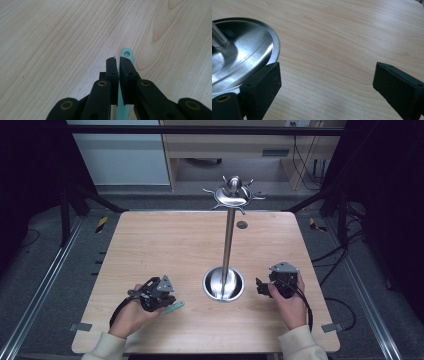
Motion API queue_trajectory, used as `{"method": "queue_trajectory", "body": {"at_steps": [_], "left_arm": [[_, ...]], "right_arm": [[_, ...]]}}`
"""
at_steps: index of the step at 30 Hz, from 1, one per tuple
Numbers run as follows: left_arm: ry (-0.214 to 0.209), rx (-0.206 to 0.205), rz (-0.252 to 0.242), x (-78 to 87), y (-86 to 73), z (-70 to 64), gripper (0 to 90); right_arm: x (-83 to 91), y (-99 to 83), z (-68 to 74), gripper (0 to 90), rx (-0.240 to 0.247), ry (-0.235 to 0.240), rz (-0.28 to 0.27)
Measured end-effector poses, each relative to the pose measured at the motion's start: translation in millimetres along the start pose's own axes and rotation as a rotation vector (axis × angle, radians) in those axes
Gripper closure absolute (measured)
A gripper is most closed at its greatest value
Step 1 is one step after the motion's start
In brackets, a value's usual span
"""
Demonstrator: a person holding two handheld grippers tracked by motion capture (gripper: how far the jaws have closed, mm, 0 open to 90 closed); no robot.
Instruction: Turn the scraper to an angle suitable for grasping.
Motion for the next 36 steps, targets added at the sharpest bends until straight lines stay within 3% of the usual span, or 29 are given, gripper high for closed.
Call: {"method": "queue_trajectory", "body": {"at_steps": [10,13,22,29,36], "left_arm": [[0.016,-0.043,0.060,7.9,2.0,-4.2,71.2],[0.045,-0.062,0.074,6.9,1.1,-6.7,66.2],[0.060,-0.042,0.090,6.3,3.6,-8.7,59.5],[0.020,-0.057,0.159,3.0,8.3,-6.2,56.3],[0.001,-0.123,0.241,-9.2,11.5,-13.6,56.7]], "right_arm": [[-1.9,0.0,-1.1,8.5,-0.007,0.009,0.000],[-1.7,0.0,-0.2,8.5,-0.010,0.011,-0.001],[-1.6,3.3,1.6,8.5,-0.008,0.014,-0.007],[-2.2,3.0,5.2,8.5,0.001,0.027,-0.001],[-3.3,3.4,5.0,8.6,-0.007,0.031,-0.002]]}}
Point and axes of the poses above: each handheld gripper's, and its own axes: x roughly backward along the jaws, y roughly out of its top, z roughly to its left, the point moved 6 cm from there along -x, roughly forward along the jaws, and after that the axes turned 15 degrees about y, right-handed, at the moved point
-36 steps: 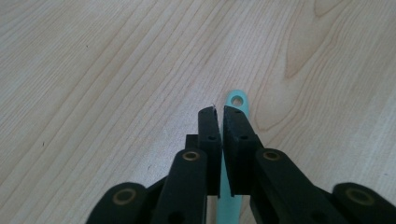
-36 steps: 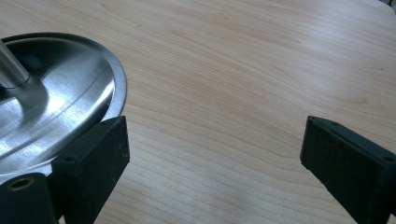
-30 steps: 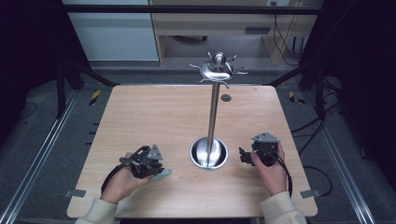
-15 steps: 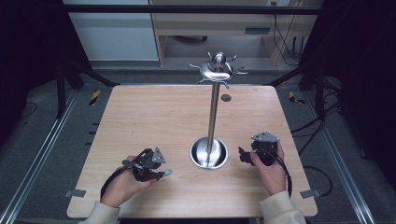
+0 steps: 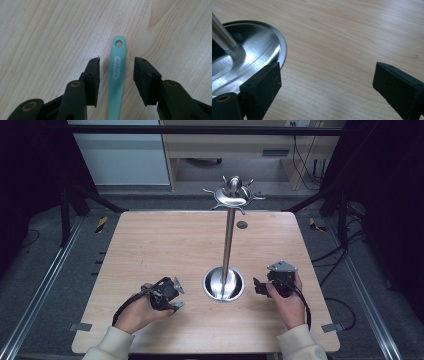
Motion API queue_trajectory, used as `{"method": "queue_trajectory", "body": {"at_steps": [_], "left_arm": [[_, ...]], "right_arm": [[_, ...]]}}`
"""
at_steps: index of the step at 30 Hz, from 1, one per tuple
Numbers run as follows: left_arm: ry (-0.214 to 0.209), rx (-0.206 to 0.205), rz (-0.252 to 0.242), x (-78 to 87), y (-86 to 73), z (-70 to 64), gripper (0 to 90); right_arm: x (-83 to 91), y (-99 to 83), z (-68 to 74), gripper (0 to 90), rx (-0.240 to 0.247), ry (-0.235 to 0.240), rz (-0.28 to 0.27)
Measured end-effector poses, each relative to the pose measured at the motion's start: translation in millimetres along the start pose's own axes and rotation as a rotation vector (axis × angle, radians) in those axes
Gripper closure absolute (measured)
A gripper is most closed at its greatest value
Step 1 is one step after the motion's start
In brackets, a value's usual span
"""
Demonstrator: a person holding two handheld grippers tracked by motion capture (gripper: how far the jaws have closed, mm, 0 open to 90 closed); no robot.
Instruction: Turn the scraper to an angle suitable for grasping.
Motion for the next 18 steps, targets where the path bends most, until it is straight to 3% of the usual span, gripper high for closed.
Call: {"method": "queue_trajectory", "body": {"at_steps": [7,18], "left_arm": [[-0.004,-0.062,0.053,-3.8,6.5,-1.2,57.2],[-0.021,-0.097,0.093,-10.4,8.4,-3.7,58.5]], "right_arm": [[-0.3,0.1,-0.1,8.6,0.000,0.000,0.000],[0.5,0.0,-1.0,8.6,-0.003,0.000,0.000]]}}
Point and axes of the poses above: each handheld gripper's, and its own axes: x roughly backward along the jaws, y roughly out of its top, z roughly to its left, the point moved 6 cm from there along -x, roughly forward along the jaws, and after that the axes turned 15 degrees about y, right-handed, at the moved point
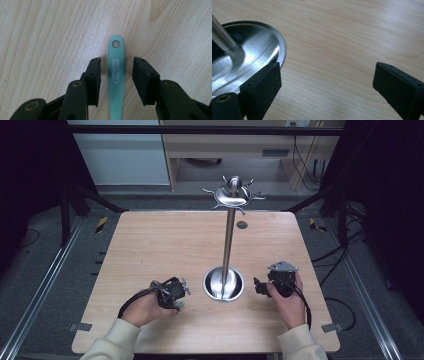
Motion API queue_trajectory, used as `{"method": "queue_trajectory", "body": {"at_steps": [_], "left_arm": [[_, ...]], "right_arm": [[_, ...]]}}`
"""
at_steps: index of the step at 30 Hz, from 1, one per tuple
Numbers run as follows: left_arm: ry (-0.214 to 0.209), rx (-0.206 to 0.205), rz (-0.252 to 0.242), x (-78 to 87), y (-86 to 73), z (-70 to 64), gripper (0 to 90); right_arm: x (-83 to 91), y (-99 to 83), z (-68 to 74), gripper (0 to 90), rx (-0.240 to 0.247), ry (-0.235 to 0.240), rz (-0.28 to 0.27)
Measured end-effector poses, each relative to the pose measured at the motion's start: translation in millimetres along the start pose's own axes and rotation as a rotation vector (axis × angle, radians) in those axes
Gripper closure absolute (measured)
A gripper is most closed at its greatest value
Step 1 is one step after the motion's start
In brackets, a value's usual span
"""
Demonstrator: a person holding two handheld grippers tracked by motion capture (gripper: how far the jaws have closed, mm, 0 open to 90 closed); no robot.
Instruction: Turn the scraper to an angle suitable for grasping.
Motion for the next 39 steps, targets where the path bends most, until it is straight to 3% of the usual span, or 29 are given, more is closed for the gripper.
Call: {"method": "queue_trajectory", "body": {"at_steps": [2,12,19,24,39], "left_arm": [[-0.007,-0.014,0.011,-0.9,-0.7,-0.1,58.5],[-0.039,0.005,0.016,-3.4,-1.2,2.1,62.6],[-0.063,0.017,0.015,-3.7,-0.8,1.7,72.5],[-0.048,0.033,0.011,-2.8,-1.7,2.8,73.5],[-0.003,0.140,-0.193,35.4,-11.2,6.8,73.7]], "right_arm": [[-0.1,0.4,-0.1,8.6,0.000,0.002,-0.005],[0.3,0.4,0.0,8.6,-0.002,0.006,-0.006],[0.7,0.5,-0.4,8.7,0.000,0.006,-0.006],[0.2,0.4,0.3,8.6,0.001,0.009,-0.003],[1.3,-0.1,0.2,8.6,0.009,0.006,0.001]]}}
Point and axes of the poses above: each handheld gripper's, and its own axes: x roughly backward along the jaws, y roughly out of its top, z roughly to its left, the point moved 6 cm from there along -x, roughly forward along the jaws, and after that the axes turned 15 degrees about y, right-handed, at the moved point
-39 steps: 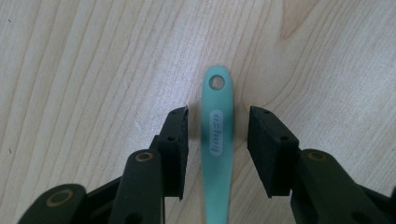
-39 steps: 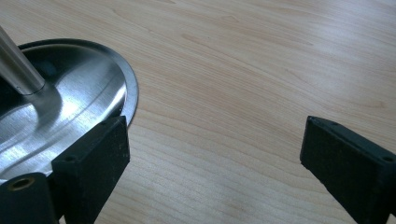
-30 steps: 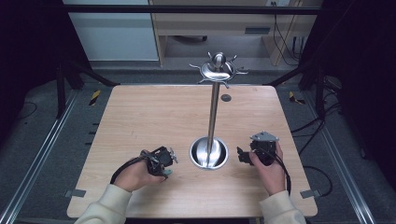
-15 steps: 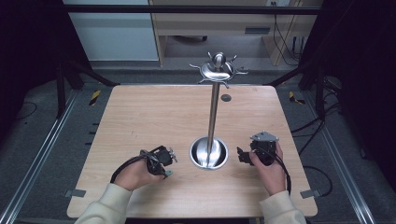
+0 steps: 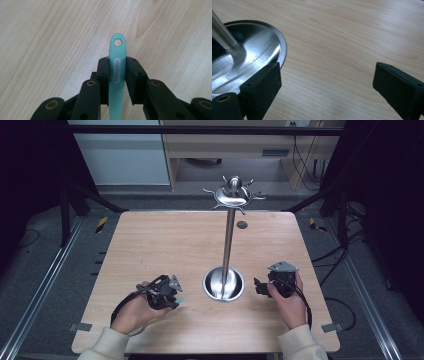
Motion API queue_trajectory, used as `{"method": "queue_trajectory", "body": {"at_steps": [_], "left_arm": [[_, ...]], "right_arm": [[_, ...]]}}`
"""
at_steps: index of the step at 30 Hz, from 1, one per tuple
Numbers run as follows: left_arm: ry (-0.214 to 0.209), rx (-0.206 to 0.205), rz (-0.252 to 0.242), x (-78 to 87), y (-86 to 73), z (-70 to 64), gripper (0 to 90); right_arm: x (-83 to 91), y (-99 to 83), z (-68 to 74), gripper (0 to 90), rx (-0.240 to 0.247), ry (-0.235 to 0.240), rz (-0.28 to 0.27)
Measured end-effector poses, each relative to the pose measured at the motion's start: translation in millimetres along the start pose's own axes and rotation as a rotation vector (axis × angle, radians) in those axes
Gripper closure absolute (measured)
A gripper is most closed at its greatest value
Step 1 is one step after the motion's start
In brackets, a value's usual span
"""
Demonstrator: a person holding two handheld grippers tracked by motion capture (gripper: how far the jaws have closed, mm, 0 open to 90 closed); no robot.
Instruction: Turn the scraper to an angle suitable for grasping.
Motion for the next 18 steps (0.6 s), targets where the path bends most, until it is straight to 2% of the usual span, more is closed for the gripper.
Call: {"method": "queue_trajectory", "body": {"at_steps": [8,11,18], "left_arm": [[0.019,0.055,-0.082,26.1,3.4,9.0,73.9],[0.031,0.061,-0.112,36.2,6.7,10.5,74.0],[0.052,0.078,-0.213,60.8,18.1,10.9,74.0]], "right_arm": [[1.9,0.1,-1.3,8.6,-0.003,-0.001,-0.008],[2.3,0.4,-1.0,8.6,0.001,0.002,-0.010],[1.1,0.1,-1.6,8.6,-0.001,-0.001,-0.007]]}}
Point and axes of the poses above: each handheld gripper's, and its own axes: x roughly backward along the jaws, y roughly out of its top, z roughly to its left, the point moved 6 cm from there along -x, roughly forward along the jaws, and after that the axes turned 15 degrees about y, right-handed, at the moved point
